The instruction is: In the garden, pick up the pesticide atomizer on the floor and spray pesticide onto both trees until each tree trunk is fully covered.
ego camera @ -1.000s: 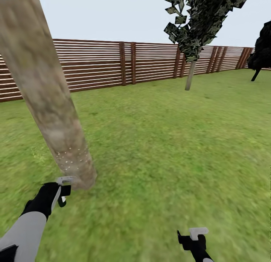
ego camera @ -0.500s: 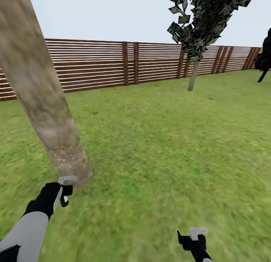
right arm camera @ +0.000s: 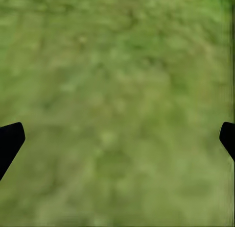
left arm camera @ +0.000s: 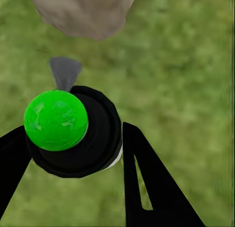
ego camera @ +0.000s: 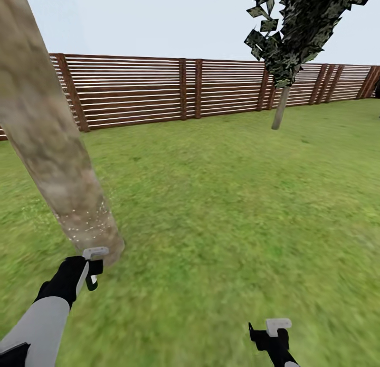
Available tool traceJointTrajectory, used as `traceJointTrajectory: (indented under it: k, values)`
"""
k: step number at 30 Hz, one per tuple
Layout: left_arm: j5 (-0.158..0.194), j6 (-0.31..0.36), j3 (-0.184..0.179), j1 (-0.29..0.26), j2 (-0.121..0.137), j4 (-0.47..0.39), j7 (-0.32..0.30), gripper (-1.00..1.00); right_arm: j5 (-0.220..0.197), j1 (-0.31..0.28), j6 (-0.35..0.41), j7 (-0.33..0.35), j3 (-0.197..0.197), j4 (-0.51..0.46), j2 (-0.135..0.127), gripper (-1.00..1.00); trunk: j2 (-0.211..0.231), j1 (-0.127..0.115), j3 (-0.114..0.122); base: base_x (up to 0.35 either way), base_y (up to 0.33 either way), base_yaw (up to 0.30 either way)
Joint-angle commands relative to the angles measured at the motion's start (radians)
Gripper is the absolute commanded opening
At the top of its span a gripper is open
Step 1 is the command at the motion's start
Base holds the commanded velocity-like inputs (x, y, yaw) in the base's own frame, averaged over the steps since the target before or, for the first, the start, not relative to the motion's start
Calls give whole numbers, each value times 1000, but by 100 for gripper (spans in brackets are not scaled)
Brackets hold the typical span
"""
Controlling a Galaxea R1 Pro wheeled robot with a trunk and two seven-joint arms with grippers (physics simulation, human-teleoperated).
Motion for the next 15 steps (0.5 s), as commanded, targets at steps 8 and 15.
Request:
traceJointTrajectory:
  k: [8,15]
  values:
    - [-10,4,4,0,-1,-3,-7,-100,-8,0,-2,-2,9,0,1,100,0,0,-1,172,-259,211]
    - [-9,-92,4,22,-17,6,-13,-100,-8,0,-2,-2,8,-1,0,100,0,0,-1,-286,-78,153]
